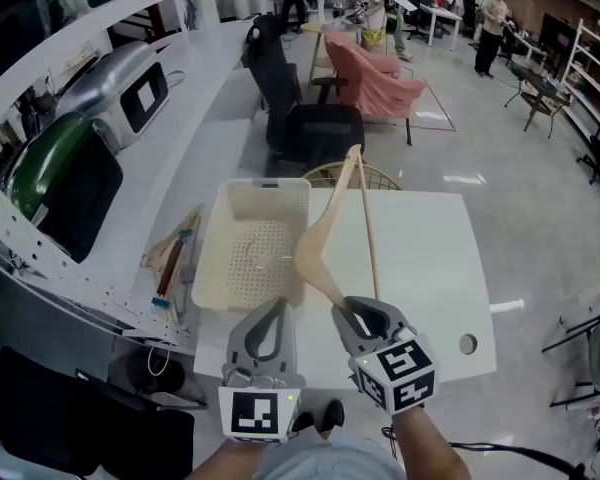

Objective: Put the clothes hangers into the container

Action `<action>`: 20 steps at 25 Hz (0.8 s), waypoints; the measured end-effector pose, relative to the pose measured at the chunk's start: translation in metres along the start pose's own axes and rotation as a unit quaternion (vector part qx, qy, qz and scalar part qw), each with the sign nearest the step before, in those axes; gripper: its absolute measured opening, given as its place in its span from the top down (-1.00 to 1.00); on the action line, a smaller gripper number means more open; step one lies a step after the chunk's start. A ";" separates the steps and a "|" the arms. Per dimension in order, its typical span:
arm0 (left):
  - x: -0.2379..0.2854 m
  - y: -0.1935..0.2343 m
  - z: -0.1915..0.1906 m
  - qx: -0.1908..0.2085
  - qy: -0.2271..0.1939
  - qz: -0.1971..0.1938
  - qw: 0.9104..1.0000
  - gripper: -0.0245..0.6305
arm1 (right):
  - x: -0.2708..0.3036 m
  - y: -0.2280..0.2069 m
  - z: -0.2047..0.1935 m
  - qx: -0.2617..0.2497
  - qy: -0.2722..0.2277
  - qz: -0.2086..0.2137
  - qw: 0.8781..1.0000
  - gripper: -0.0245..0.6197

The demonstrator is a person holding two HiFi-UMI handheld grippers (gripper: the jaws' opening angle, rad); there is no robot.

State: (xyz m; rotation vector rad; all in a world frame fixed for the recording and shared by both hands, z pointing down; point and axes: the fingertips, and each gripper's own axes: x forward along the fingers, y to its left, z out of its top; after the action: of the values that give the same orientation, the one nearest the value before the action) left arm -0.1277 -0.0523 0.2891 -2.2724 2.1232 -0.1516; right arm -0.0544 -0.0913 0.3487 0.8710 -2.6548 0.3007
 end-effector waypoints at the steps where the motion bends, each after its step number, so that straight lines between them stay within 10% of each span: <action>1: 0.002 -0.001 0.000 0.003 0.003 0.001 1.000 0.89 | 0.001 -0.004 0.000 0.002 0.000 -0.001 1.000 0.66; 20: 0.041 0.097 0.005 -0.002 -0.018 -0.057 0.998 0.89 | 0.083 0.015 0.044 0.024 -0.007 -0.060 0.998 0.66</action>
State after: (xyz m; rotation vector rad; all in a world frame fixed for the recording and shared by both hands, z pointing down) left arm -0.2212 -0.1005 0.2778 -2.3814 1.9789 -0.1079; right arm -0.1370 -0.1371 0.3370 1.0469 -2.6040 0.3295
